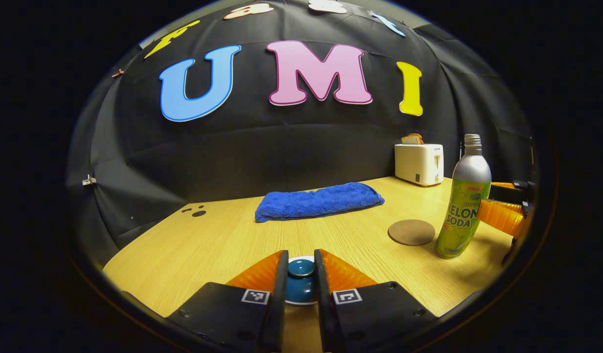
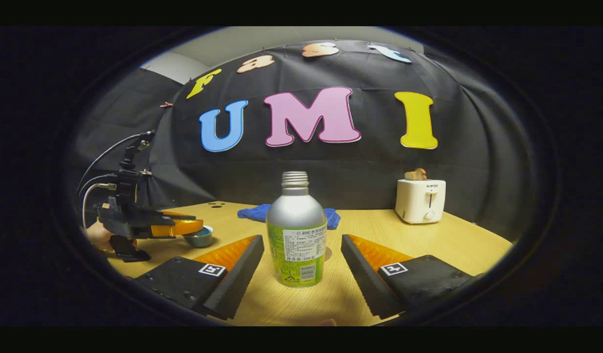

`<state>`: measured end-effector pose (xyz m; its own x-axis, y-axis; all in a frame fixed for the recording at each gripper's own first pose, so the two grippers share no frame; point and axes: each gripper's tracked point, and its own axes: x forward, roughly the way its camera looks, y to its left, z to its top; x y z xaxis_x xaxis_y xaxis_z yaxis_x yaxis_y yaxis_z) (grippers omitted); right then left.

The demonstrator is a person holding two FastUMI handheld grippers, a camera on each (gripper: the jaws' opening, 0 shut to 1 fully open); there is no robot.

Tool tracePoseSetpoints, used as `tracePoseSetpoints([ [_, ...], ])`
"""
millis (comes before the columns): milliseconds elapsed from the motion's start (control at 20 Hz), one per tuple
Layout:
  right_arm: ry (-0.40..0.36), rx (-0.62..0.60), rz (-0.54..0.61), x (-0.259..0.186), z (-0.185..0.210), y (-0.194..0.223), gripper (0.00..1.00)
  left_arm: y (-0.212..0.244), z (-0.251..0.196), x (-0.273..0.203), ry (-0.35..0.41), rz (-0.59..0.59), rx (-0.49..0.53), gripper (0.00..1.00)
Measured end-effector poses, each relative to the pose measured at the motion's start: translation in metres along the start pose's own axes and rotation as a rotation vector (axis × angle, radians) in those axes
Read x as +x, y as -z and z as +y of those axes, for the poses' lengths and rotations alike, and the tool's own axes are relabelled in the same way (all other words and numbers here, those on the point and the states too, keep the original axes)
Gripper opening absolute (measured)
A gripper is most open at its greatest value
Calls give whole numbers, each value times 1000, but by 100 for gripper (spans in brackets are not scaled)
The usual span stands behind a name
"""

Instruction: Open the teacup lid with one hand, grasp the water bottle and pour water into the teacup with the other hand; after pouring, place the water bottle on the coaster and then close the teacup lid.

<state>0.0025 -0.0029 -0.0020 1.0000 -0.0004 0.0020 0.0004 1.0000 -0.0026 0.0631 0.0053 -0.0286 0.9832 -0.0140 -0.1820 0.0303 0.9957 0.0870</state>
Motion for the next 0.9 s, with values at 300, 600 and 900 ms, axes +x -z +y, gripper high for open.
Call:
tracePoseSetpoints([
  [300, 4, 0, 2, 7, 0, 1, 98, -31, 12, -29, -21, -142, -128, 31],
  [600, 7, 1, 5, 19, 3, 2, 98, -75, 57, -83, -17, -289, -373, 31],
  [900, 18, 0, 7, 34, 6, 4, 97, -71, 93, -103, -42, -299, -394, 32],
])
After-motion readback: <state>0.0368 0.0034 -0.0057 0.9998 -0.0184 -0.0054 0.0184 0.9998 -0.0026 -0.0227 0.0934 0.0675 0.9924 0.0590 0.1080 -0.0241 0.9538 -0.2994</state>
